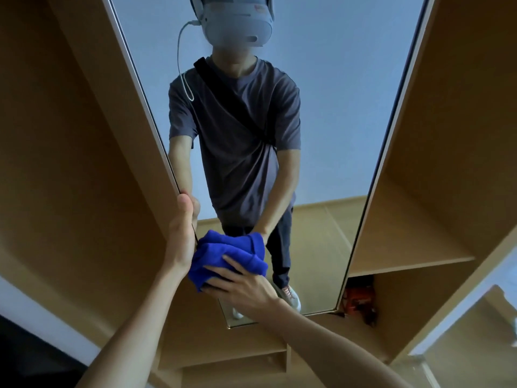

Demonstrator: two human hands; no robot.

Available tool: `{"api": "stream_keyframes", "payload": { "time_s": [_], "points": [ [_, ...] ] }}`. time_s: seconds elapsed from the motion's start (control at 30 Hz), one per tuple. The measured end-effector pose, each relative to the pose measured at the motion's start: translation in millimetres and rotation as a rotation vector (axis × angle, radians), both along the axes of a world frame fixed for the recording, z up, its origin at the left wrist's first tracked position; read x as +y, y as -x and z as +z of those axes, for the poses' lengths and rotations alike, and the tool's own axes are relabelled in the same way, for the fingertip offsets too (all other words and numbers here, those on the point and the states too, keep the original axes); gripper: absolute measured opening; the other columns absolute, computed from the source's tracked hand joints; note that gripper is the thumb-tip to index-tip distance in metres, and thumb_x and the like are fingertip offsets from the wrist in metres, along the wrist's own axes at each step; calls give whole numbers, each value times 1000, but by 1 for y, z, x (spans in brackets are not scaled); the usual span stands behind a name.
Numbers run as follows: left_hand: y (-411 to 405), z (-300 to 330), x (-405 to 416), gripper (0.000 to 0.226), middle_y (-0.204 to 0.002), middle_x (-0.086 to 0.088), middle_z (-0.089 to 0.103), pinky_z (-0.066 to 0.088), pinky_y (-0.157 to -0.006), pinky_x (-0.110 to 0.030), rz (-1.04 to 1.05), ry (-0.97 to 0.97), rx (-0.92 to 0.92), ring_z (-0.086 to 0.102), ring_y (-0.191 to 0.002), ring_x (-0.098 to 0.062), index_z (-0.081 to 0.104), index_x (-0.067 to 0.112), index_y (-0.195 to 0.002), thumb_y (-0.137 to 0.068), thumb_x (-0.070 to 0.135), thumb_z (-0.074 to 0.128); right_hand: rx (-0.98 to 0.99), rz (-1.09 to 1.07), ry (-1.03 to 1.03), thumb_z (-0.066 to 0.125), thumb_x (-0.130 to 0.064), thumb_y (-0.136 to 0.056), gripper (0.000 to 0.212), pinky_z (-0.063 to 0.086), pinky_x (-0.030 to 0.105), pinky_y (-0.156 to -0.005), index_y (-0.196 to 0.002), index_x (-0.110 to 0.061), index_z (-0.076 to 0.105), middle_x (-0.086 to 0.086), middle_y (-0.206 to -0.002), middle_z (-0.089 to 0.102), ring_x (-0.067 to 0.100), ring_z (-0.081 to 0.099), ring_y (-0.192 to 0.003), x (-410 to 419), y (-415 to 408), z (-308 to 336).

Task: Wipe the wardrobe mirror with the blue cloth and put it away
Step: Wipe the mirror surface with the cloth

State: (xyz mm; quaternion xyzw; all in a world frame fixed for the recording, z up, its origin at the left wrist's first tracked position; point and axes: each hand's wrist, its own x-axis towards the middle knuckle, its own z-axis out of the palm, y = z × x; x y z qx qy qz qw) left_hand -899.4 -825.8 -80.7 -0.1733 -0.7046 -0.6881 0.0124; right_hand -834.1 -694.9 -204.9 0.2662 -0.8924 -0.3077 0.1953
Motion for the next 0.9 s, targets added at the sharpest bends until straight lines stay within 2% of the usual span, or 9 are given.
{"api": "stream_keyframes", "payload": {
  "time_s": [0.2, 0.37, 0.5, 0.57, 0.63, 0.67, 0.77, 0.83, 0.9],
  "points": [
    [6, -4, 3, 38, -83, -3, 32, 34, -77, -16, 5, -49, 71, 39, -69, 0, 27, 21, -80, -104, 48, 20, 97, -51, 169, 69, -35, -82, 61, -7, 52, -127, -142, -38, 54, -14, -143, 57, 20, 30, -148, 66, -25, -7],
    [3, -5, 9, 43, -67, 3, 20, 27, -61, -24, 20, -105, 177, 20, -60, -13, 24, 25, -71, -100, 57, 25, 286, -105, 340, 50, -26, -82, 53, 5, 55, -125, -135, -31, 52, -5, -132, 61, 27, 38, -143, 143, -55, 0],
    [7, -13, 9, 69, -73, -10, 20, 30, -67, -25, 47, -195, 150, 24, -66, -15, 27, 15, -72, -80, 83, 39, 565, -164, 520, 57, -15, -86, 41, 21, 61, -121, -126, -25, 58, 8, -124, 69, 35, 43, -139, 192, -61, 4],
    [10, -17, 9, 74, -76, -10, 41, 37, -81, -26, 24, -223, 154, 41, -72, -15, 46, 15, -72, -72, 88, 43, 701, -158, 683, 58, -10, -92, 31, 30, 69, -114, -121, -19, 61, 15, -120, 70, 40, 45, -137, 200, -55, -7],
    [12, -25, 10, 78, -119, -21, 57, 35, -107, -34, -15, -235, 181, 56, -114, -23, 64, 17, -114, -78, 83, 41, 793, -136, 815, 53, -11, -98, 24, 29, 73, -112, -119, -17, 62, 16, -121, 65, 46, 44, -137, 191, -42, -25],
    [11, -30, 9, 77, -126, -15, 56, 35, -107, -31, -29, -253, 180, 55, -118, -17, 63, 21, -121, -79, 83, 42, 827, -127, 862, 50, -13, -101, 22, 26, 74, -113, -119, -18, 62, 13, -122, 61, 47, 42, -138, 182, -34, -33],
    [13, -43, 5, 60, -94, 7, 45, 32, -66, -16, -35, -263, 188, 41, -83, 3, 54, 33, -94, -69, 87, 50, 831, -7, 884, 56, -17, -98, 24, 15, 69, -119, -115, -22, 73, 4, -118, 64, 44, 42, -138, 139, -12, -53],
    [17, -49, 4, 66, -85, 12, 40, 17, -60, -19, -25, -252, 217, 36, -76, 4, 34, 23, -81, -70, 86, 50, 736, 123, 824, 62, -17, -94, 28, 15, 63, -122, -116, -27, 76, -2, -117, 70, 37, 41, -141, 101, 0, -67],
    [12, -49, 10, 51, -75, 20, 44, 16, -57, -16, 1, -255, 245, 40, -65, 9, 35, 28, -73, -81, 78, 44, 628, 197, 729, 66, -17, -89, 40, 13, 59, -124, -126, -31, 70, -6, -126, 69, 32, 36, -146, 60, 11, -87]
  ]
}}
